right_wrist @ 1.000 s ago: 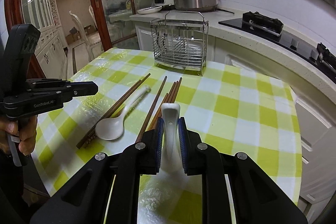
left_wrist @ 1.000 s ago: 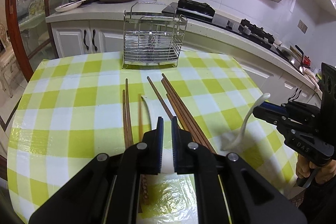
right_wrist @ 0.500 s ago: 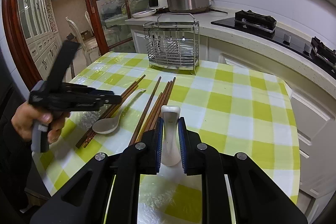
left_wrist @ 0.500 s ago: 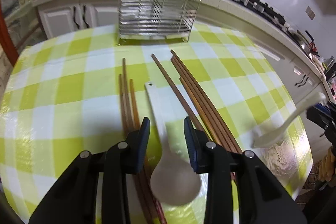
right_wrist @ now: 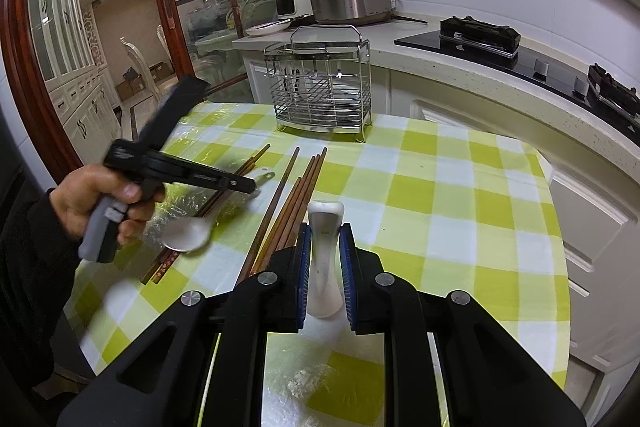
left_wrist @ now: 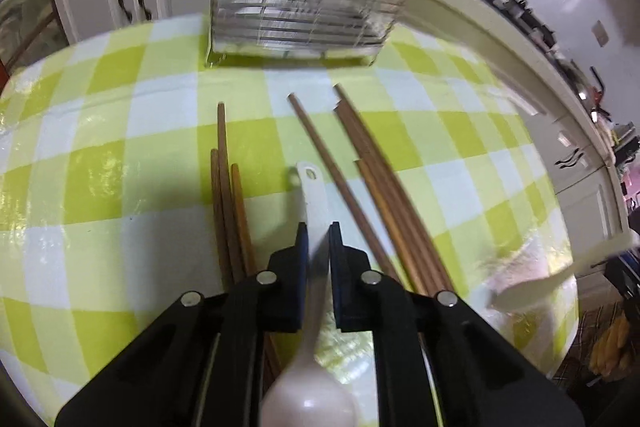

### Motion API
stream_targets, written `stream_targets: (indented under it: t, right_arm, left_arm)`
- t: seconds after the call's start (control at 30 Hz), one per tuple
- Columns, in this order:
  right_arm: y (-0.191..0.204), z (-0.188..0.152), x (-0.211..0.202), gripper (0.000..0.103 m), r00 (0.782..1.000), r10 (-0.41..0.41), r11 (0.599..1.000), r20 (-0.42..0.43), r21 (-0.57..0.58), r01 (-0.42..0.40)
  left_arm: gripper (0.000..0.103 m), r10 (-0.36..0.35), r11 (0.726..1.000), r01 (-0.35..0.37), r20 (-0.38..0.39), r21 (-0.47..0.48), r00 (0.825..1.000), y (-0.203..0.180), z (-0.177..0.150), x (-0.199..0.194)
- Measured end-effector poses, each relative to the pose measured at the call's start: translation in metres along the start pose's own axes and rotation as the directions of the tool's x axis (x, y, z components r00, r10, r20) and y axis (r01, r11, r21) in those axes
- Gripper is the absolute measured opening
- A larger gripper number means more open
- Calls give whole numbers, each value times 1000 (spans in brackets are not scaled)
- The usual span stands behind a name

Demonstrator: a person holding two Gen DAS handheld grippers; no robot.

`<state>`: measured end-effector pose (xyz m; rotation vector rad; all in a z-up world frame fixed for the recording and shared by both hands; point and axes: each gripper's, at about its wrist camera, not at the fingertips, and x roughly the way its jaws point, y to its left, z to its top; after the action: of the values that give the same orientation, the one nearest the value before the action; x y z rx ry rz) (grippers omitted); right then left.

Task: Organize utensils
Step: 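Lift both held spoons and carry them over the wire utensil rack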

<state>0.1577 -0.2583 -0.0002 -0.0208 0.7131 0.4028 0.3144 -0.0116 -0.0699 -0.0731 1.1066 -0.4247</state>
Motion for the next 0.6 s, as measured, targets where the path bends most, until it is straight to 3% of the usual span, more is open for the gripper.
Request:
stream_targets:
  t: [0.2,0.3,0.6]
  right_arm:
    - [1,6,4,17,1000,-3,1000,2,7,3]
    - [4,10,5,17,1000,-7,1000,7,2,7]
    - [5,24,5,17,999,-29,1000,21,4,29]
  left_arm:
    - [4,-41,999,43,140,-10,989,-12,-16,-57]
    - [4,-20,1000,19,201,7,979,-22,-22,-83]
    - [4,-9,1000,0,303,28,953,-37,-18,-124]
